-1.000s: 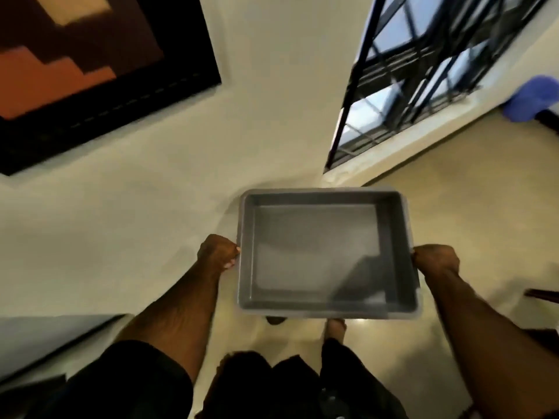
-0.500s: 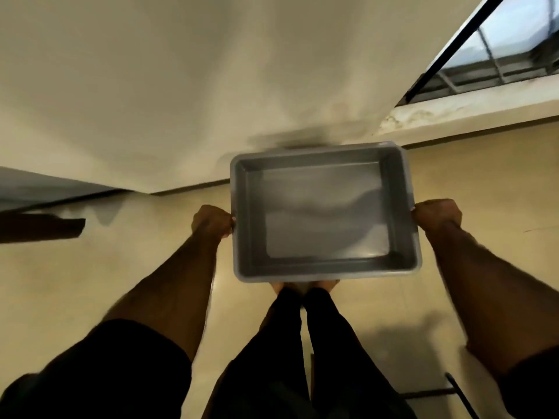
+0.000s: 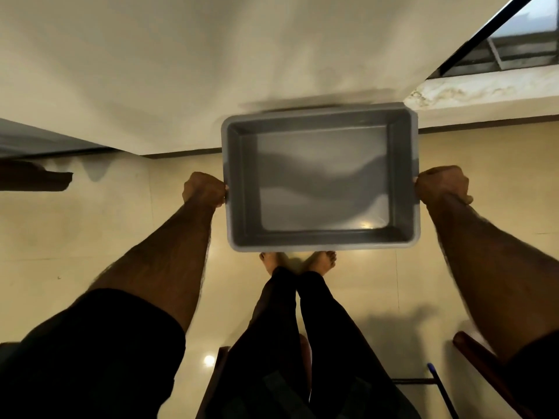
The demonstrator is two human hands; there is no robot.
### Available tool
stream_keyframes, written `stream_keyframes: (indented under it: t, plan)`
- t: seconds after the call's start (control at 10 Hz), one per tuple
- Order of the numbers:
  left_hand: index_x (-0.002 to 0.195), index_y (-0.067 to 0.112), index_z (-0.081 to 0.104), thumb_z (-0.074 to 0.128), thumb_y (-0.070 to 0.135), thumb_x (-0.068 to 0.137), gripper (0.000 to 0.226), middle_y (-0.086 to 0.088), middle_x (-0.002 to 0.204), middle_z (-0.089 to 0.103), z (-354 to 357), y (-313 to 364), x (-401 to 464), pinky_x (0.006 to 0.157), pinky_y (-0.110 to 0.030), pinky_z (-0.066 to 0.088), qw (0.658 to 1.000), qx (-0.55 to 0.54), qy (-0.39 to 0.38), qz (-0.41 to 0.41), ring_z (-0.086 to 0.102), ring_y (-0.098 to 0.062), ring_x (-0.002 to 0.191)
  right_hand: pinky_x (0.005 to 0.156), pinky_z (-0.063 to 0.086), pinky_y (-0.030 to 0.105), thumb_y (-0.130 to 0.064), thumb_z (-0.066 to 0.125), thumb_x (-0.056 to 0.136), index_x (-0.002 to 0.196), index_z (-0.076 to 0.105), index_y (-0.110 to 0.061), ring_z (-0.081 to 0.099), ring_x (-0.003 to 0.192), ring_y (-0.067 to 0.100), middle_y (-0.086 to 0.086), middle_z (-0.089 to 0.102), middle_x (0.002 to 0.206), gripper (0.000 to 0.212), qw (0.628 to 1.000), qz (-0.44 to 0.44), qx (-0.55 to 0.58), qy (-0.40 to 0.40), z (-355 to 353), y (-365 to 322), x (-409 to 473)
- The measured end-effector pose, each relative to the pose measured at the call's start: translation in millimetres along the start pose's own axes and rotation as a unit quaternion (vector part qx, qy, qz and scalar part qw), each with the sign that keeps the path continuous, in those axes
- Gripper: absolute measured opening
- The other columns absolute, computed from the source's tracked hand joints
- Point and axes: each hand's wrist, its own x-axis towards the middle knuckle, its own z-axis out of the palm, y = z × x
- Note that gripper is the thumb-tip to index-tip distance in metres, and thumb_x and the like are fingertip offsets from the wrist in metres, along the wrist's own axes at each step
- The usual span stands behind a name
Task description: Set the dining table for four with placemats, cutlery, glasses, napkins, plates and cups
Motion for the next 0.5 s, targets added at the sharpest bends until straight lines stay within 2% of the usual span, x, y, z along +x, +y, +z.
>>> stream_keyframes:
  t: [0.1,0.2,0.3,0.4,0.5]
  plan:
    - [0.078,0.010,0.071,0.086,0.027,0.086,0.024,-0.007,0.081,0.075,2,-9,-2,0.084,-0.042,0.064,1.000,0.002,0.001,0.001,0.075,-0.025,0.075,0.100,0.044,0.046,-0.030,0.076,0.091,0.111,0.072,-0.004,0.066,0.111,0.038,0.018,0.072,0.114,0.033,0.999,0.008,-0.035,0.004,3,3,-5]
    - [0.079,0.009,0.071,0.085,0.028,0.087,0.024,-0.008,0.083,0.075,2,-17,-3,0.085,-0.043,0.064,1.000,0.005,0.002,-0.001,0.075,-0.026,0.077,0.101,0.045,0.049,-0.041,0.082,0.081,0.104,0.077,-0.013,0.068,0.105,0.036,0.013,0.075,0.107,0.036,1.000,-0.004,-0.022,-0.021,5,19,-6]
    - [0.079,0.010,0.073,0.087,0.030,0.085,0.025,-0.007,0.084,0.077,0,-21,0,0.085,-0.041,0.064,1.000,0.007,-0.012,-0.007,0.076,-0.024,0.076,0.103,0.048,0.052,-0.043,0.082,0.075,0.104,0.078,-0.016,0.069,0.103,0.035,0.010,0.076,0.107,0.039,0.999,-0.009,-0.023,-0.020,7,22,-2]
    - [0.081,0.011,0.075,0.087,0.032,0.084,0.024,-0.006,0.084,0.078,-2,-18,4,0.085,-0.041,0.065,1.000,-0.018,-0.012,0.001,0.077,-0.023,0.077,0.104,0.044,0.050,-0.038,0.082,0.082,0.109,0.079,-0.018,0.067,0.108,0.035,0.010,0.075,0.112,0.034,1.000,-0.025,0.001,-0.001,8,14,-5]
    - [0.091,0.012,0.076,0.086,0.035,0.084,0.026,-0.008,0.096,0.079,0,-19,-7,0.088,-0.042,0.063,1.000,0.013,0.002,0.020,0.076,-0.026,0.086,0.107,0.040,0.055,-0.045,0.081,0.082,0.120,0.075,-0.025,0.063,0.116,0.037,0.009,0.073,0.122,0.043,0.999,-0.050,-0.015,-0.016,8,18,-20]
